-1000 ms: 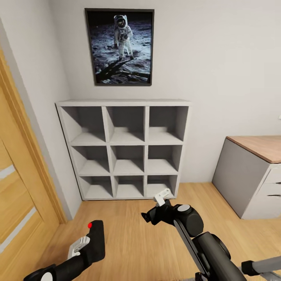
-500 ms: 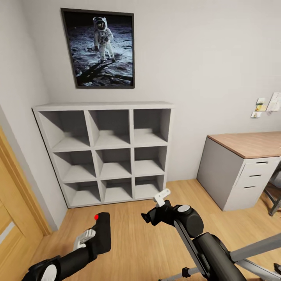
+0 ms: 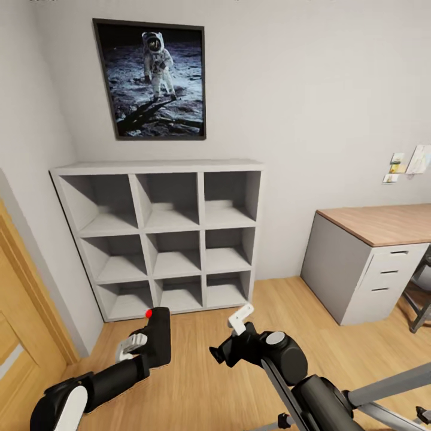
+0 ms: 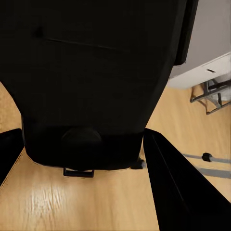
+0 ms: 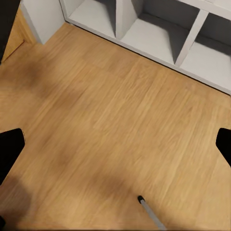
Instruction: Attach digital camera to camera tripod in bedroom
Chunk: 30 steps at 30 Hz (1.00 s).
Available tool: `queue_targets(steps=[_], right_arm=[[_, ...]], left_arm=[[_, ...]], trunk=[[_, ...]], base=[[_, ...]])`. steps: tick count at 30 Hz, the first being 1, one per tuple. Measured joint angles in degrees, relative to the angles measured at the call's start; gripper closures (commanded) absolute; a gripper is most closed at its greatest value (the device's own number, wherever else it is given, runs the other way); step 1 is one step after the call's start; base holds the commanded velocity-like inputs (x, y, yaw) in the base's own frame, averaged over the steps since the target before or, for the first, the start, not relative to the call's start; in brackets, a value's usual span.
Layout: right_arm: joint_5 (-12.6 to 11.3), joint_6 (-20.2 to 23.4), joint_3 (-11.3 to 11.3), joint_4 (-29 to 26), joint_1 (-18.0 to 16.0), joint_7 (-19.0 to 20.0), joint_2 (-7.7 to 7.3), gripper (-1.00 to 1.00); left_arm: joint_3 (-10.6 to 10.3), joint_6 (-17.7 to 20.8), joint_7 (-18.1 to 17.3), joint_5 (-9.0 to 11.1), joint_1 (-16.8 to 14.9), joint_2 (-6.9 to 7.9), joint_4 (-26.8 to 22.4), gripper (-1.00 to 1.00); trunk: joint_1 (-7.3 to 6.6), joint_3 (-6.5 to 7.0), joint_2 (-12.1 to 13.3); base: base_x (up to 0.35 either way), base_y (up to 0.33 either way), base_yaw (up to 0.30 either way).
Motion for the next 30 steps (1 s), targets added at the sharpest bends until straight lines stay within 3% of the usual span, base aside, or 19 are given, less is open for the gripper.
queue_targets(steps=[7,17,30], right_arm=[[0.03,-3.47,0.02,-0.04,1.62,0.05,0.01,-1.00],[0.03,-3.35,-0.07,-0.05,1.60,0.07,0.22,-1.00],[0.02,-3.13,-0.08,-0.07,1.89,-0.04,0.68,-1.00]], left_arm=[[0.14,1.25,4.43,0.27,-5.03,0.03,0.22,1.00],[-0.19,3.09,10.25,0.38,-13.52,-0.03,2.03,1.00],[-0.15,-2.28,11.42,0.22,-12.81,-1.14,8.45,1.00]], trunk=[[-1.54,1.26,2.81],[-3.74,3.05,6.82],[-6.59,5.39,12.04]], base=[[0.000,0.000,0.000],[0.000,0.000,-0.013],[0.000,0.000,-0.236]])
